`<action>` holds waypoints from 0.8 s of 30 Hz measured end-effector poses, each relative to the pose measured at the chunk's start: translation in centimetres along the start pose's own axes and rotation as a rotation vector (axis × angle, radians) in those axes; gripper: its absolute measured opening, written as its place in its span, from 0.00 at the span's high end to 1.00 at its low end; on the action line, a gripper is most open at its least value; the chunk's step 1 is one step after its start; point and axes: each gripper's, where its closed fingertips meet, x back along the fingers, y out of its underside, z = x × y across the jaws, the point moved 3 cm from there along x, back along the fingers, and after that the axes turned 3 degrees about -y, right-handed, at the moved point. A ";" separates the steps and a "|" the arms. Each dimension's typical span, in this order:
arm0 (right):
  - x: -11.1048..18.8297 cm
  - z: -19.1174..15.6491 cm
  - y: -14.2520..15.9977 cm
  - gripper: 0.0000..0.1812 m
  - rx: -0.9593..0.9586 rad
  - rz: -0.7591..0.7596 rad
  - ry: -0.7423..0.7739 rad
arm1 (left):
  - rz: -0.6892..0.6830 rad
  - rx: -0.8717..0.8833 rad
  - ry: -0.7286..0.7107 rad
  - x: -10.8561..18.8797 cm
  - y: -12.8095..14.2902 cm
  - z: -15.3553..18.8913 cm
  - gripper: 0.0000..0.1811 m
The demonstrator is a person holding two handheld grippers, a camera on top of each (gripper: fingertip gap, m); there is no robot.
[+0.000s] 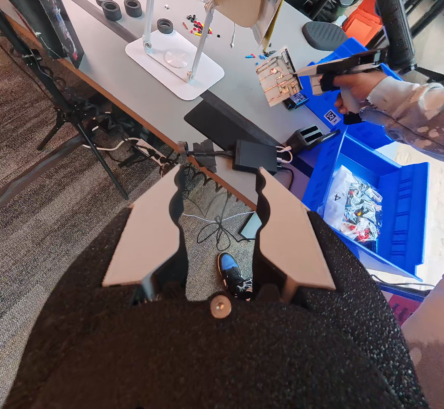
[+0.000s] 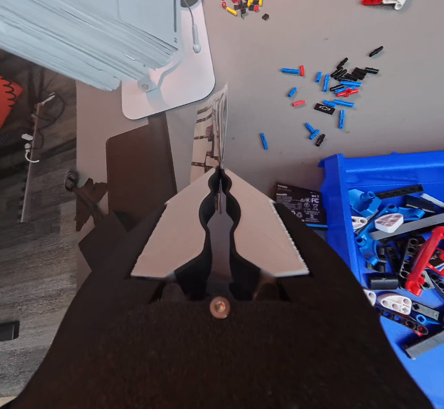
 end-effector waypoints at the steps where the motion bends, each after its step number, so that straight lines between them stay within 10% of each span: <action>1: -0.4 0.6 0.0 0.99 -0.012 -0.005 0.037 | 0.001 0.003 -0.006 0.2 0.2 -0.2 0.68; 4: -0.8 1.9 -0.3 0.76 0.020 -0.023 0.140 | 0.004 0.017 -0.027 1.1 0.6 -0.9 0.68; 15: 3.5 -1.1 -1.3 0.74 0.156 0.055 0.173 | 0.064 0.055 -0.084 2.9 1.0 -3.3 0.68; 24: 8.9 -17.5 -0.8 0.73 0.347 0.193 -0.026 | 0.213 0.124 -0.160 7.3 2.4 -8.3 0.67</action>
